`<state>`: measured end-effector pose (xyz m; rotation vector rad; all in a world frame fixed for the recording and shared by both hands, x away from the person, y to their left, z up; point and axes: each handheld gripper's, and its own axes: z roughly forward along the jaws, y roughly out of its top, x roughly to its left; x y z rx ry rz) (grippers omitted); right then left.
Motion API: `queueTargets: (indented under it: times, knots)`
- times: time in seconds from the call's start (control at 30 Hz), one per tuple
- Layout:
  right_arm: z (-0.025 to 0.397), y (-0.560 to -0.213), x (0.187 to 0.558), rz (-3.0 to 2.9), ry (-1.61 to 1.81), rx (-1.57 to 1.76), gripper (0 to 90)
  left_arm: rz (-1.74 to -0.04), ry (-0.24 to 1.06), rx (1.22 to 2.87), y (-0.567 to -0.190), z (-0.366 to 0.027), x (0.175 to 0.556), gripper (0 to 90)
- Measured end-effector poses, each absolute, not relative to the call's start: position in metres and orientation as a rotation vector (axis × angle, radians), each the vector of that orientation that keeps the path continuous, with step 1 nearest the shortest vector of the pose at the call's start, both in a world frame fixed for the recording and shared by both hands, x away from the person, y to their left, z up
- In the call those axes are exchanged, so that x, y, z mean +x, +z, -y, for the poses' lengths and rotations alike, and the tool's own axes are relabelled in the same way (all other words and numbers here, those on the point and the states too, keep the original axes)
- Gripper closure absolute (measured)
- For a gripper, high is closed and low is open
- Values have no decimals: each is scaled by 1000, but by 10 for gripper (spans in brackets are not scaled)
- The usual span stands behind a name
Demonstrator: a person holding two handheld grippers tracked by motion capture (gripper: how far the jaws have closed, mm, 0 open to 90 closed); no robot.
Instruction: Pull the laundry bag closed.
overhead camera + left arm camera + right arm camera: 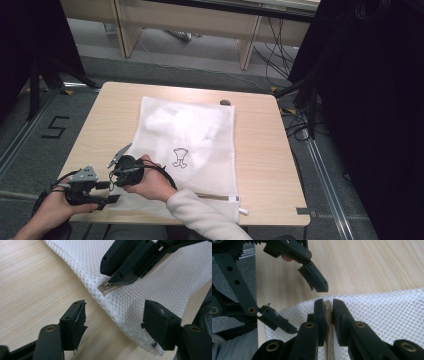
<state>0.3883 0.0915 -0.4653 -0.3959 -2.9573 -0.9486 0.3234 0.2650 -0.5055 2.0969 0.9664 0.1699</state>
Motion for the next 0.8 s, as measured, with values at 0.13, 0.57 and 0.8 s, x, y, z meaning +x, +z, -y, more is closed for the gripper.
queueTargets:
  times: [0.13, 0.57, 0.8]
  knots:
    - [-90, -459, 388, 2962, -941, -387, 822, -1005, 145, 2067, -505, -265, 325, 392]
    - [-87, -445, 388, 2948, -953, -370, 822, -1062, 29, 2030, -507, -255, 329, 557]
    - [-80, -439, 387, 2960, -941, -379, 822, -1043, -11, 2019, -506, -250, 330, 784]
